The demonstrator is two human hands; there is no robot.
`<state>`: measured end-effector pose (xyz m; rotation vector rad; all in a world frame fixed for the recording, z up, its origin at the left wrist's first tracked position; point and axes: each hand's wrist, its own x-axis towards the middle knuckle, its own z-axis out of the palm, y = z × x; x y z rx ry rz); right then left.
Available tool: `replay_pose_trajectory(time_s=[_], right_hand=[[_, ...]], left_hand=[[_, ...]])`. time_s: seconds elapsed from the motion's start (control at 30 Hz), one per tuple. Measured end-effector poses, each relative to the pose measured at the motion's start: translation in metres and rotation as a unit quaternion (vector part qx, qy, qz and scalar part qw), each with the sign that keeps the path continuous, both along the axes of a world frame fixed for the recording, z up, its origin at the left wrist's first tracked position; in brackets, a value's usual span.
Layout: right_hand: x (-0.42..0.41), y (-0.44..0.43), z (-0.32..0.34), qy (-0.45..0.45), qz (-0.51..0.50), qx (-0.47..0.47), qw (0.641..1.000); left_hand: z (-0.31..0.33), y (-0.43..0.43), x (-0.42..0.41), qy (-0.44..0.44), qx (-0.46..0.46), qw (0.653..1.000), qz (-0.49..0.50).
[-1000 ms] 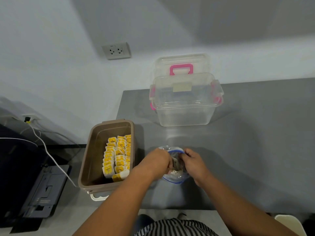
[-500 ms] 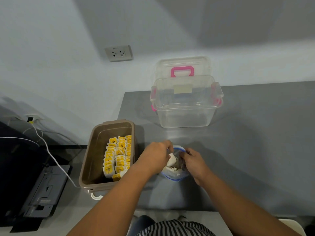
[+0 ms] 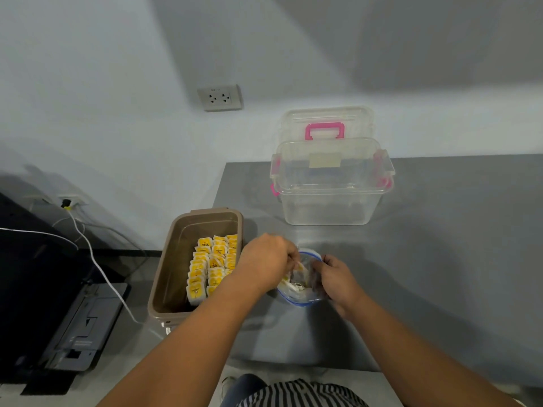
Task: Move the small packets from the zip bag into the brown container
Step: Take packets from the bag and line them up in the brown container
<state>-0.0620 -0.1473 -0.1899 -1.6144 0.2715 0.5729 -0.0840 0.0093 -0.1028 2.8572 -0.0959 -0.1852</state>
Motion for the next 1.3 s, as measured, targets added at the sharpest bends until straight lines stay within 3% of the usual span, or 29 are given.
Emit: replay_pose_trajectory(time_s=[0.23,0.33,0.47,0.8,0.97,1.13,1.3], right_hand=[[0.005,0.006,0.003,-0.001,0.019,-0.016,1.000],[0.009,0.009,0.003,-0.003,0.026,-0.031,0.999],[0.013,0.016,-0.002,-0.002,0.025,-0.016,1.000],[0.012,0.016,-0.007,0.007,0.020,-0.013,1.000],[0.013,0.013,-0.010,0.005,0.026,-0.024,0.999],[0.014,0.011,-0.010,0.008,0.031,-0.031,0.999],[0.015,0.012,-0.008,0.010,0.031,-0.038,0.999]], left_hand=[[0.053,0.042,0.002,-0.023,-0.090,0.994,0.063],[0.083,0.079,-0.002,-0.030,-0.056,0.995,0.071],[0.100,0.120,-0.008,0.026,0.044,0.998,0.042],[0.037,0.154,-0.020,0.251,0.205,0.943,-0.072],[0.011,0.154,-0.019,0.296,0.173,0.934,-0.098],[-0.009,0.151,-0.013,0.403,0.170,0.897,-0.060],[-0.012,0.143,-0.008,0.374,0.212,0.902,-0.038]])
